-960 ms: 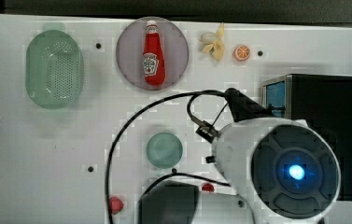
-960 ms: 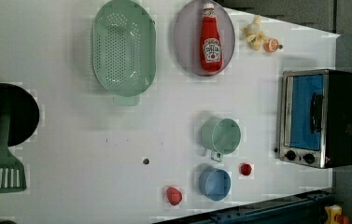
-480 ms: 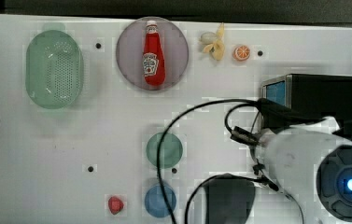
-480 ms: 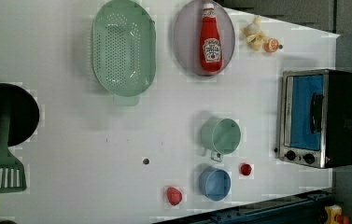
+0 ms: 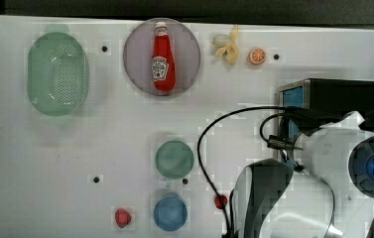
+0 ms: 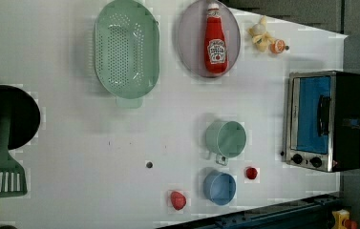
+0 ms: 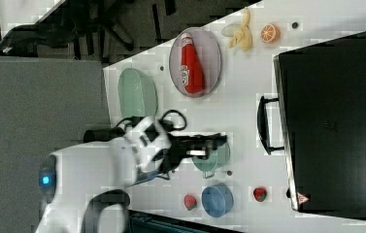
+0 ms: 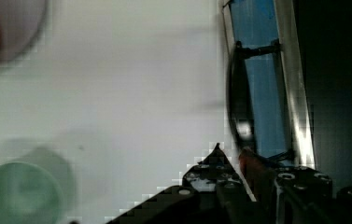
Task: Flap open oven.
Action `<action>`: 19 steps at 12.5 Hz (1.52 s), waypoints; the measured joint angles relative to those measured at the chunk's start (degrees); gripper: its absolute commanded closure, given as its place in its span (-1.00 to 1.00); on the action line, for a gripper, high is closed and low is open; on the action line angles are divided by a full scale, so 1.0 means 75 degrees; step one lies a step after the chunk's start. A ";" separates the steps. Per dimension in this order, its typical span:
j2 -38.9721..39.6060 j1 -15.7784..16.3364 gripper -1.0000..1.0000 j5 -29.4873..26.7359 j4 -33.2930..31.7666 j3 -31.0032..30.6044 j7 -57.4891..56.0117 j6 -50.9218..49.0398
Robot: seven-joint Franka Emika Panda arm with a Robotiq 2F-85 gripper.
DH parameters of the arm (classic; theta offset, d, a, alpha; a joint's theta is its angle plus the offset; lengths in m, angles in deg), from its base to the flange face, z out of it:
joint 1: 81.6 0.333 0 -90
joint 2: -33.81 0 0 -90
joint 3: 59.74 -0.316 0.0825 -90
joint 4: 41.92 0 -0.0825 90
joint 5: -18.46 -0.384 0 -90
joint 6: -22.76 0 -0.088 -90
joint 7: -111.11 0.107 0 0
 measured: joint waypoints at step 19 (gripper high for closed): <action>0.2389 -0.0126 0.65 -0.0035 -0.0015 0.0509 -0.0448 0.1984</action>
